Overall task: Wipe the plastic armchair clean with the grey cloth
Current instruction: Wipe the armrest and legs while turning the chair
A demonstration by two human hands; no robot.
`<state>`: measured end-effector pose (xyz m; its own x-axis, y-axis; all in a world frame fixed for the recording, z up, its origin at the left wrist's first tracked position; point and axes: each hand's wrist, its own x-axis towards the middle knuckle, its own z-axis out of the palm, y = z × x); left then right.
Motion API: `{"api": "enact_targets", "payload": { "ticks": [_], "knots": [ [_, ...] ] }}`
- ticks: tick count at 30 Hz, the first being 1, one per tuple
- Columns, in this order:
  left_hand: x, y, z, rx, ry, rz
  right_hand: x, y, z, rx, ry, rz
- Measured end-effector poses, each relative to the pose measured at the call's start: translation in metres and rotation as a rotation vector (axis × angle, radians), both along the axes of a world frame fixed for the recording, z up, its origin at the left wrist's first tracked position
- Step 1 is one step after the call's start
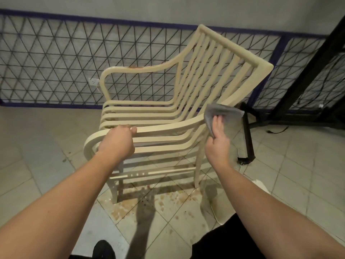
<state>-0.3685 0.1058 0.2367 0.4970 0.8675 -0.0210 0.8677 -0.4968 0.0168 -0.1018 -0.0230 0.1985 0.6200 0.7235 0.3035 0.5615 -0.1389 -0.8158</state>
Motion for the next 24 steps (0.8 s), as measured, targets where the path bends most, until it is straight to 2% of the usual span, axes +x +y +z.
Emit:
{"api": "enact_targets", "payload": {
  "ticks": [2, 6, 10, 12, 16, 18, 21, 22, 24],
  "knots": [
    [-0.001, -0.002, 0.0, 0.004, 0.002, 0.003, 0.007, 0.007, -0.025, -0.192, -0.239, 0.087],
    [0.001, -0.007, 0.003, 0.012, -0.003, 0.019, 0.035, 0.004, -0.055, -0.519, -0.89, 0.147],
    [-0.004, -0.004, -0.006, 0.022, -0.087, 0.022, 0.047, 0.003, -0.054, -0.682, -1.176, 0.173],
    [-0.007, -0.003, -0.015, 0.062, -0.146, -0.021, 0.044, 0.006, -0.06, -0.754, -1.231, 0.221],
    [-0.029, 0.0, -0.03, 0.14, -0.26, -0.155, 0.033, 0.011, -0.091, -0.917, -1.073, 0.332],
    [-0.054, 0.004, -0.042, 0.187, -0.418, -0.121, 0.022, 0.011, -0.108, -0.961, -0.835, 0.377],
    [-0.099, 0.007, -0.065, 0.175, -0.728, 0.236, 0.0, 0.013, -0.124, -0.871, -0.243, 0.354],
    [-0.112, 0.008, -0.076, 0.144, -0.778, 0.37, -0.009, 0.016, -0.13, -0.81, -0.089, 0.325],
    [-0.135, 0.01, -0.099, 0.015, -0.763, 0.552, -0.031, 0.027, -0.142, -0.709, 0.134, 0.253]
  ]
}}
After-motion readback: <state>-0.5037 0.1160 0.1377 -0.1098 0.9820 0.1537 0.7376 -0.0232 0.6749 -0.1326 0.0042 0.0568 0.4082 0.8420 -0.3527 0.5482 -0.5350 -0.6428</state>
